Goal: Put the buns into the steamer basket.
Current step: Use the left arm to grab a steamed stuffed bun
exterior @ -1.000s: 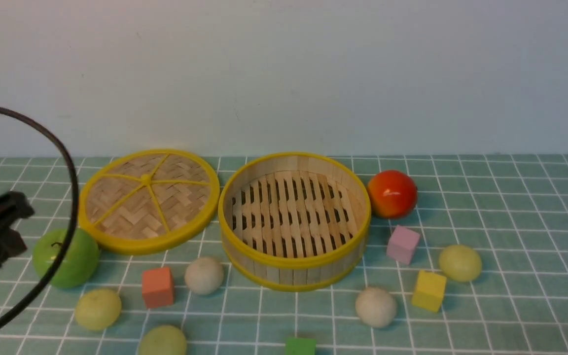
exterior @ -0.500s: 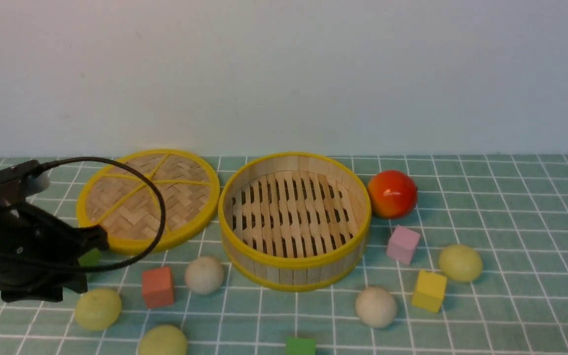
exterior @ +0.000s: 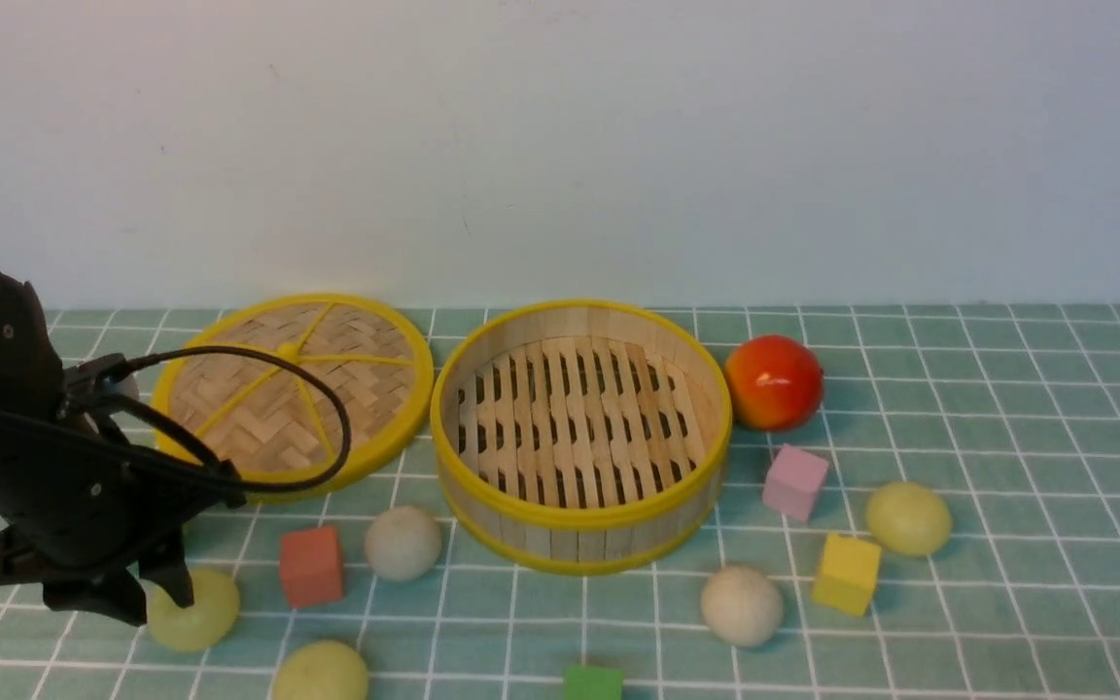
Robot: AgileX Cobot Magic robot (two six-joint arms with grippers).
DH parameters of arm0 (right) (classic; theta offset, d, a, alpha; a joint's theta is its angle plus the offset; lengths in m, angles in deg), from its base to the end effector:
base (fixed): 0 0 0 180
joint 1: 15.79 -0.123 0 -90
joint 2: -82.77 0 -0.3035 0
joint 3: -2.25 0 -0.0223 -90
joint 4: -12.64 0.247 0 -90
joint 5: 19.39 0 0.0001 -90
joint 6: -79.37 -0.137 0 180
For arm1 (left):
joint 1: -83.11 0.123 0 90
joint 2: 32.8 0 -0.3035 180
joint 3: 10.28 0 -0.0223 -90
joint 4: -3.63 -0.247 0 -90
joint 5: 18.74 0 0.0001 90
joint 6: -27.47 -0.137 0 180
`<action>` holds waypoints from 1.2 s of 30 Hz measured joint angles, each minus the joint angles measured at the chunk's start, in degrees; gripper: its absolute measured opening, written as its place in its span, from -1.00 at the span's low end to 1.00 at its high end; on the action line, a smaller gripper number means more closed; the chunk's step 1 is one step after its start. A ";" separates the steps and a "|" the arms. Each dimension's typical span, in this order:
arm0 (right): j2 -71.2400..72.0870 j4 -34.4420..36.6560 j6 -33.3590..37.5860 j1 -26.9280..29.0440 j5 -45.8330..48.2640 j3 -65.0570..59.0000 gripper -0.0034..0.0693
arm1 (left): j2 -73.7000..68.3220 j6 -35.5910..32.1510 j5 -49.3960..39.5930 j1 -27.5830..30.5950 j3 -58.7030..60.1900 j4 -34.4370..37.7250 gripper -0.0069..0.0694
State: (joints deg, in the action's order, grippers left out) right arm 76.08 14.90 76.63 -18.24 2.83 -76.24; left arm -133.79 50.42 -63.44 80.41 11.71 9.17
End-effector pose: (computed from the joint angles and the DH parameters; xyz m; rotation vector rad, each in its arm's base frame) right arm 0.0734 0.0052 0.1603 0.0287 1.8752 0.1015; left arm 0.3058 -0.0237 0.1717 -0.6062 2.8804 -0.1788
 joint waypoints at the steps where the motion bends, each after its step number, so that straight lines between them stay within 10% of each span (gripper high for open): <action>1: 0.00 0.00 0.00 0.00 0.00 0.00 -0.25 | 0.00 -0.02 0.00 -0.06 0.00 -0.15 -0.19; 10: 0.00 0.00 0.00 0.00 0.00 0.00 -0.25 | -0.87 10.59 -1.81 -7.92 -3.45 -13.78 -0.19; 29: 0.00 0.00 0.00 0.00 0.00 0.00 -0.25 | -8.18 12.49 2.61 -8.14 -3.82 -14.64 -0.20; 36: 0.00 0.00 0.00 0.00 0.00 0.00 -0.25 | -8.18 9.95 0.86 -8.14 -4.15 -13.49 -0.66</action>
State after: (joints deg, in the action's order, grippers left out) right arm 76.08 14.90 76.63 -18.24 2.83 -76.24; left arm -141.97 60.37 -62.57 72.27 7.56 -4.32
